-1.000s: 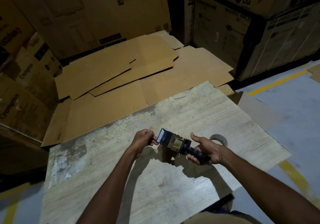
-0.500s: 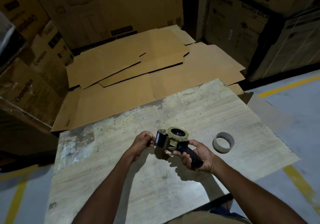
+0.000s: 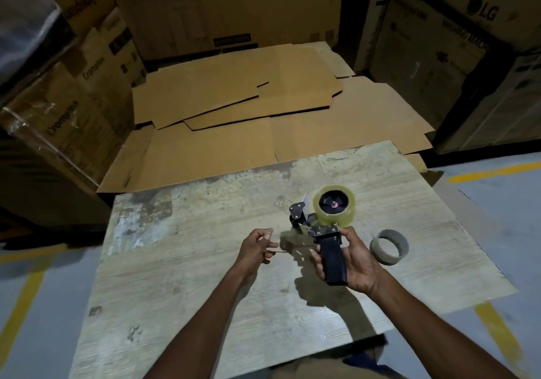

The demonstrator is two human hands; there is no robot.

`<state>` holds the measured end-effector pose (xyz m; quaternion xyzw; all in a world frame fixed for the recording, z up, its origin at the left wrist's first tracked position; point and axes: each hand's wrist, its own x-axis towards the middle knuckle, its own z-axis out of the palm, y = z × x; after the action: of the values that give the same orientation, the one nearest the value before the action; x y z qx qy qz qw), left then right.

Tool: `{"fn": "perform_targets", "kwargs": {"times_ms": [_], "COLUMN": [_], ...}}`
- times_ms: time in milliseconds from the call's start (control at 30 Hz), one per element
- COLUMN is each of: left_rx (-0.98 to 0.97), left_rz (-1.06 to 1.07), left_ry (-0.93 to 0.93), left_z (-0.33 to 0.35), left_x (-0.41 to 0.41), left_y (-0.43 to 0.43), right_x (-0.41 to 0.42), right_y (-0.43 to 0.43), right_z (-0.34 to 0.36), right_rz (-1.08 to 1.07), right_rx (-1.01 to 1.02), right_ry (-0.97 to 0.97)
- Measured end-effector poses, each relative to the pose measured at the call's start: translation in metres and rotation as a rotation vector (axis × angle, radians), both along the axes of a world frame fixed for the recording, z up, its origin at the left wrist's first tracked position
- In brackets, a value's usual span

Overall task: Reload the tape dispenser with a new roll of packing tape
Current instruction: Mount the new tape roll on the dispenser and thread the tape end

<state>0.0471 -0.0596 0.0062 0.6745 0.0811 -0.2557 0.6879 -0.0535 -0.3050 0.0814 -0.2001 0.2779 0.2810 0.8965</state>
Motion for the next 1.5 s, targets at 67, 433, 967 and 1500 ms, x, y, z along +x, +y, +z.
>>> {"fn": "perform_targets", "kwargs": {"times_ms": [67, 433, 967, 1500], "left_rx": [-0.013, -0.068, -0.052, 0.383], "left_rz": [-0.001, 0.012, -0.264, -0.441], "left_ry": [-0.009, 0.221, 0.625, -0.2], "left_z": [-0.004, -0.01, 0.063, 0.049], "left_x": [-0.003, -0.032, -0.128, -0.2], "left_y": [-0.002, -0.021, -0.098, -0.149], "right_x": [-0.006, -0.03, -0.181, -0.337], "right_y": [-0.003, -0.027, -0.064, -0.058], "right_z": [0.003, 0.058, 0.069, -0.031], "right_rz": [0.049, 0.173, 0.246, 0.093], "right_rx": [0.014, -0.5, -0.782, -0.831], "right_ry": [-0.023, -0.156, -0.253, -0.23]}}
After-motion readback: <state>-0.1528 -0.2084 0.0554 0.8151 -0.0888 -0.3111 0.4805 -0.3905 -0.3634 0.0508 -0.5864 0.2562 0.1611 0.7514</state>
